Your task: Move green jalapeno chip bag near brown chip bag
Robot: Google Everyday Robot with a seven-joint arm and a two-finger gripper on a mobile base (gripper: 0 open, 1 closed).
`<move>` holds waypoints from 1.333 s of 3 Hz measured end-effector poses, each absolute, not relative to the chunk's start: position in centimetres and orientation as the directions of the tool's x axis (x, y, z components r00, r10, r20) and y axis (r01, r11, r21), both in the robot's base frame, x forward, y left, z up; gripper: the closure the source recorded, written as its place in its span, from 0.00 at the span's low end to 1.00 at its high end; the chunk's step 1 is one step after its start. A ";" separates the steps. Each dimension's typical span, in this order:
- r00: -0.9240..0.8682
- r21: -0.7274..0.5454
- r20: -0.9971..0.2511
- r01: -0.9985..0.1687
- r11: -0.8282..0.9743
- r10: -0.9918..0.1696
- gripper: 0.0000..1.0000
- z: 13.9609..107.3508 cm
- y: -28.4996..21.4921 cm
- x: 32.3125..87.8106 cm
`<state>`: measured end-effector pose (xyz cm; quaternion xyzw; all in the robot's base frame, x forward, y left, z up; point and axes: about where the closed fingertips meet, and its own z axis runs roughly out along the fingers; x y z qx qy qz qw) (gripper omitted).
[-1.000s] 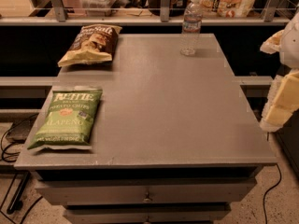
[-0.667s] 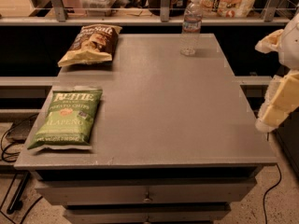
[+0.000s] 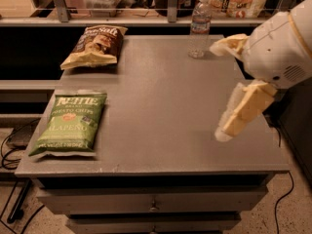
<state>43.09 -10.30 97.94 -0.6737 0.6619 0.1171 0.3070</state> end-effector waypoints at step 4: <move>0.039 -0.163 -0.688 -0.981 0.103 -0.725 0.00 95.7 -0.4 42.6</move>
Offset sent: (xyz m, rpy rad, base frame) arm -0.0037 0.0530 -0.0033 0.0590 0.0061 0.0512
